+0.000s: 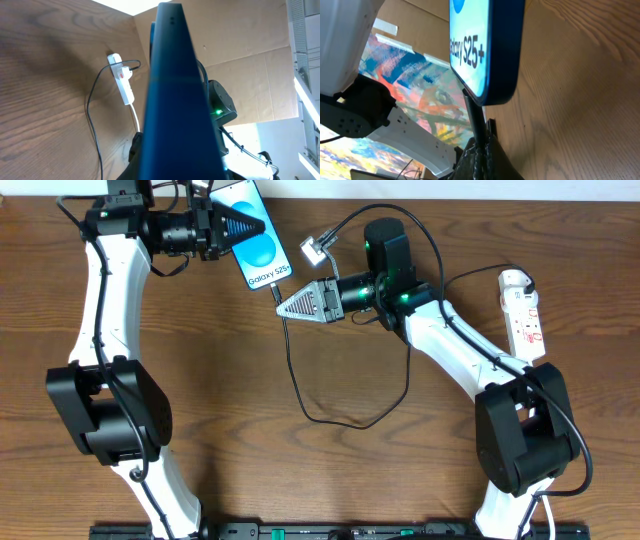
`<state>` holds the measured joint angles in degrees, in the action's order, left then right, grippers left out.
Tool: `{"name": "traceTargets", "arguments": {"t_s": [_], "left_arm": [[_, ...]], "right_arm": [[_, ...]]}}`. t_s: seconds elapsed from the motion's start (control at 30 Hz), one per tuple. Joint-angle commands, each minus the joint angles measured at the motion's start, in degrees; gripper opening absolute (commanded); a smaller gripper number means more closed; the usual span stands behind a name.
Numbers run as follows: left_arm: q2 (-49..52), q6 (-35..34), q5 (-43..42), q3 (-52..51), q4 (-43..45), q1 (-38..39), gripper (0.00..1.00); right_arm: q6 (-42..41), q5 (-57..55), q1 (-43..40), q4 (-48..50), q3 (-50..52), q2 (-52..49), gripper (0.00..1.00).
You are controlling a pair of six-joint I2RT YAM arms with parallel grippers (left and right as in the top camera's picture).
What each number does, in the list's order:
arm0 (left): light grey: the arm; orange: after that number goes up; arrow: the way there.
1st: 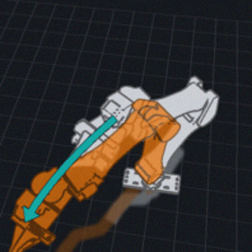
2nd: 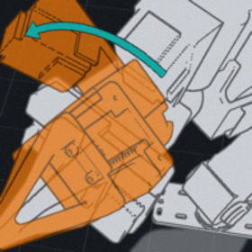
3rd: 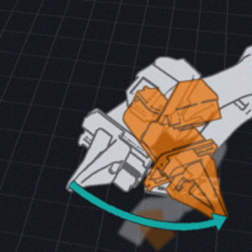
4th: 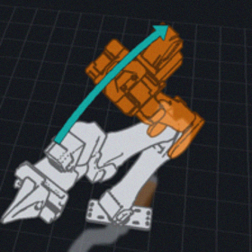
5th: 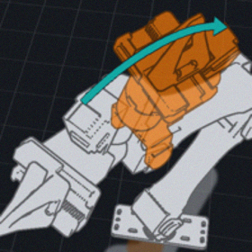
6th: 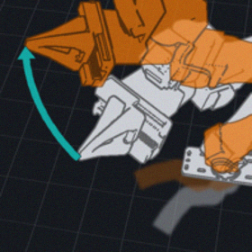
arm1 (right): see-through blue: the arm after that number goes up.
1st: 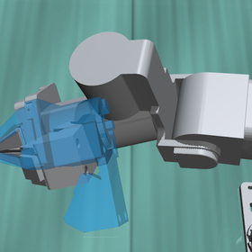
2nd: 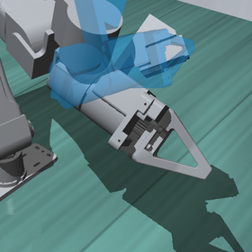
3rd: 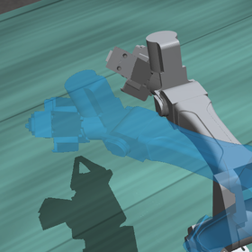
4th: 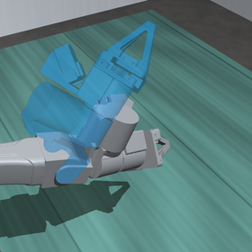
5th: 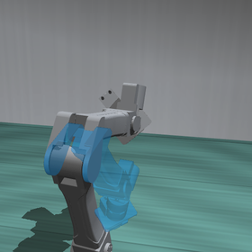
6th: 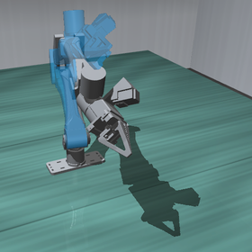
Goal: Plug charger to phone and switch on socket
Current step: 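Align and push the USB-C plug into the phone's bottom port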
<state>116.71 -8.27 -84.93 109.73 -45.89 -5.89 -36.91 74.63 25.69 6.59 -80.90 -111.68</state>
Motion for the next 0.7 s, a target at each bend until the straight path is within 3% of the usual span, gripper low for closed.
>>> {"name": "traceTargets", "arguments": {"t_s": [0.0, 0.67], "left_arm": [[-0.8, 0.8, -2.9, 0.6, 0.1, 0.2, 0.07], [-0.8, 0.8, -2.9, 0.6, -0.1, 1.8, 0.08]], "right_arm": [[-0.8, -2.7, 0.0, 0.3, 0.0, 1.4, 0.01], [-2.1, -2.8, 0.0, 4.6, 0.0, 1.4, 0.01]]}}
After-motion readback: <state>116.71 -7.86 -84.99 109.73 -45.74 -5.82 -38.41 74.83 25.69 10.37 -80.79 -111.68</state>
